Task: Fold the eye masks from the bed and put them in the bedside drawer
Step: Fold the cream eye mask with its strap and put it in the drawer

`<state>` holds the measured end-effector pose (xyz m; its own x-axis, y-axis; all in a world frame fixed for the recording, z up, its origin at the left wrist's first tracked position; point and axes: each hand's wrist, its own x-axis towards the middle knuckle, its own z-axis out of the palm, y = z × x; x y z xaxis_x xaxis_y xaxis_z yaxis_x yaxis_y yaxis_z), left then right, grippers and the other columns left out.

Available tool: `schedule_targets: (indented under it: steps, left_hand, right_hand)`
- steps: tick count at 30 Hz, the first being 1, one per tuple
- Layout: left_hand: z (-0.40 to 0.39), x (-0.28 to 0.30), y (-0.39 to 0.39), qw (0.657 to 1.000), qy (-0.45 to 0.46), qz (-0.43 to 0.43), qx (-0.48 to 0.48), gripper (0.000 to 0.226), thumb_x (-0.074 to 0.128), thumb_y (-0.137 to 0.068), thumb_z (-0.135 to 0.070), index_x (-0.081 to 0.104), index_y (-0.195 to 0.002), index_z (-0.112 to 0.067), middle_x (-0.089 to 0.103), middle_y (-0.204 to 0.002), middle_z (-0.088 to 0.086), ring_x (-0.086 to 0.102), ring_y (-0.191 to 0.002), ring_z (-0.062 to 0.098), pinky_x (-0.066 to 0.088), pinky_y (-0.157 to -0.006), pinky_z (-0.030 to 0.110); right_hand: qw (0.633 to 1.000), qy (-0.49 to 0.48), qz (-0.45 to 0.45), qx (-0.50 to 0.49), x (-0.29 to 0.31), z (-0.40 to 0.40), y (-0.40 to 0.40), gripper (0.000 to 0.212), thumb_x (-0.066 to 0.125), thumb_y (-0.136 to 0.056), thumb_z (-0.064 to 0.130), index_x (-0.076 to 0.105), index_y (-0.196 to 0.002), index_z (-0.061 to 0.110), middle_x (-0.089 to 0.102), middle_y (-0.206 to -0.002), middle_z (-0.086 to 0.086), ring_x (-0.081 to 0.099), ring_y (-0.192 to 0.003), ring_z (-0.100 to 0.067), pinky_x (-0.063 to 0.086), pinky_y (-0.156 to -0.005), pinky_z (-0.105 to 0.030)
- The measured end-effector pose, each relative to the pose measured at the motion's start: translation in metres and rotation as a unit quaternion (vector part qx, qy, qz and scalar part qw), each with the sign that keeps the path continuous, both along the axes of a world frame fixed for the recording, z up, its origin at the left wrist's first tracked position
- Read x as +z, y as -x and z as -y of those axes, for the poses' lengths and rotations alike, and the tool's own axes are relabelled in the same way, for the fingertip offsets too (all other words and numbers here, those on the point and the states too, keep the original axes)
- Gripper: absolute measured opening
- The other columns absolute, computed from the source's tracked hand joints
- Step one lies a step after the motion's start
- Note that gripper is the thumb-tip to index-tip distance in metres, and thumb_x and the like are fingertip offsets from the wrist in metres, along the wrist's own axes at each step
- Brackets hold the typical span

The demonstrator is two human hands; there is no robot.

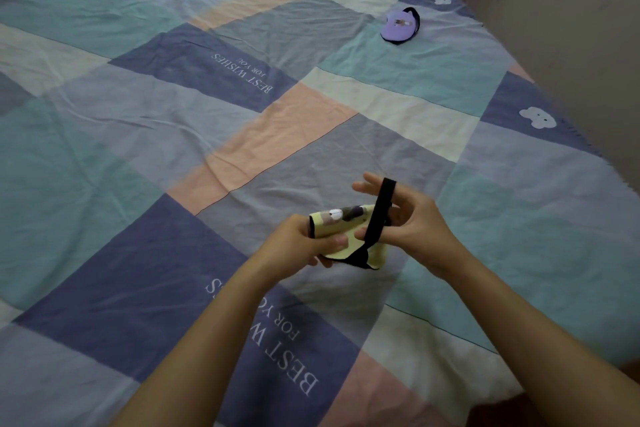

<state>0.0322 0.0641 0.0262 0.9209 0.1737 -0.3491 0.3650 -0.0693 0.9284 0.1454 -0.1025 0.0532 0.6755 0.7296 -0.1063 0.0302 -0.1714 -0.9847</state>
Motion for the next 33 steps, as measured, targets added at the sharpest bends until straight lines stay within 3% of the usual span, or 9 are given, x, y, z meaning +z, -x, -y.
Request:
schedule_targets:
  steps: [4,7,9,12,16,20,25,29,33]
  left_hand:
    - [0.004,0.003,0.002,0.995,0.097,-0.012,0.014,0.021,0.067,-0.084,-0.03,0.068,-0.103,-0.022,0.076,-0.089,-0.002,0.072,-0.079,0.015,0.055,-0.064,0.02]
    - [0.02,0.005,0.0,0.973,0.198,-0.005,0.115,0.025,0.061,-0.087,-0.033,0.065,-0.106,-0.017,0.075,-0.094,0.004,0.072,-0.081,0.019,0.056,-0.06,0.025]
    - [0.033,0.006,-0.006,0.943,0.246,0.005,0.224,0.026,0.057,-0.091,-0.028,0.061,-0.112,-0.013,0.073,-0.101,0.01,0.071,-0.082,0.022,0.056,-0.057,0.027]
    - [0.043,0.008,-0.014,0.883,0.3,0.04,0.359,0.028,0.053,-0.094,-0.023,0.057,-0.118,-0.009,0.069,-0.108,0.013,0.068,-0.087,0.023,0.058,-0.059,0.03]
    - [0.042,0.011,-0.015,0.842,0.345,0.089,0.405,0.027,0.051,-0.095,-0.023,0.057,-0.118,-0.011,0.069,-0.104,0.008,0.069,-0.088,0.021,0.059,-0.068,0.034]
    - [0.041,0.011,-0.011,0.799,0.414,0.104,0.425,0.028,0.049,-0.096,-0.021,0.054,-0.122,-0.011,0.068,-0.106,0.009,0.069,-0.087,0.021,0.059,-0.059,0.031]
    - [0.046,0.008,-0.004,0.915,0.24,0.107,0.307,0.021,0.056,-0.093,-0.023,0.059,-0.113,-0.019,0.071,-0.104,0.007,0.07,-0.089,0.02,0.056,-0.059,0.027]
    - [0.038,0.012,0.001,0.954,0.128,0.141,0.231,0.017,0.058,-0.091,-0.018,0.062,-0.101,-0.032,0.071,-0.085,-0.002,0.066,-0.065,0.011,0.05,-0.047,0.024]
    - [0.028,0.016,0.002,0.973,0.046,0.173,0.148,0.027,0.061,-0.088,-0.009,0.065,-0.098,-0.034,0.071,-0.091,-0.007,0.068,-0.088,0.013,0.057,-0.077,0.032]
  right_hand:
    - [1.0,0.022,0.004,0.007,0.0,0.0,-0.001,0.079,0.086,-0.053,0.021,0.056,-0.126,0.021,0.07,-0.107,-0.005,0.069,-0.096,-0.019,0.056,-0.081,-0.028]
    - [0.999,0.028,0.031,-0.019,-0.006,-0.002,0.009,0.087,0.088,-0.056,0.011,0.048,-0.132,0.021,0.064,-0.111,-0.002,0.066,-0.098,-0.015,0.055,-0.082,-0.025]
    - [0.998,0.03,0.042,-0.039,-0.013,-0.006,0.022,0.095,0.087,-0.059,0.007,0.038,-0.139,0.021,0.057,-0.121,0.004,0.063,-0.103,-0.007,0.052,-0.085,-0.02]
    - [0.995,-0.009,-0.015,-0.095,-0.025,-0.011,0.041,0.102,0.086,-0.06,0.005,0.028,-0.143,0.021,0.049,-0.131,0.016,0.06,-0.107,0.003,0.051,-0.08,-0.015]
    - [0.986,-0.051,-0.084,-0.131,-0.028,-0.013,0.052,0.112,0.085,-0.055,0.016,0.02,-0.146,0.02,0.043,-0.142,0.008,0.064,-0.105,-0.002,0.052,-0.074,-0.015]
    - [0.981,-0.068,-0.109,-0.144,-0.03,-0.012,0.058,0.113,0.083,-0.056,0.012,0.018,-0.147,0.019,0.041,-0.145,0.003,0.067,-0.103,-0.012,0.055,-0.075,-0.02]
    - [0.992,-0.044,-0.063,-0.105,-0.026,-0.009,0.054,0.114,0.09,-0.049,0.002,0.029,-0.144,0.017,0.056,-0.129,0.005,0.062,-0.107,0.0,0.052,-0.079,-0.016]
    - [0.992,-0.054,-0.085,-0.076,-0.015,-0.005,0.033,0.075,0.077,-0.06,0.003,0.052,-0.13,0.018,0.069,-0.11,0.0,0.066,-0.101,-0.013,0.055,-0.08,-0.026]
    - [0.996,-0.041,-0.082,-0.019,-0.005,-0.003,0.015,0.035,0.073,-0.067,0.008,0.072,-0.099,0.02,0.076,-0.091,-0.001,0.07,-0.088,-0.014,0.054,-0.072,-0.023]
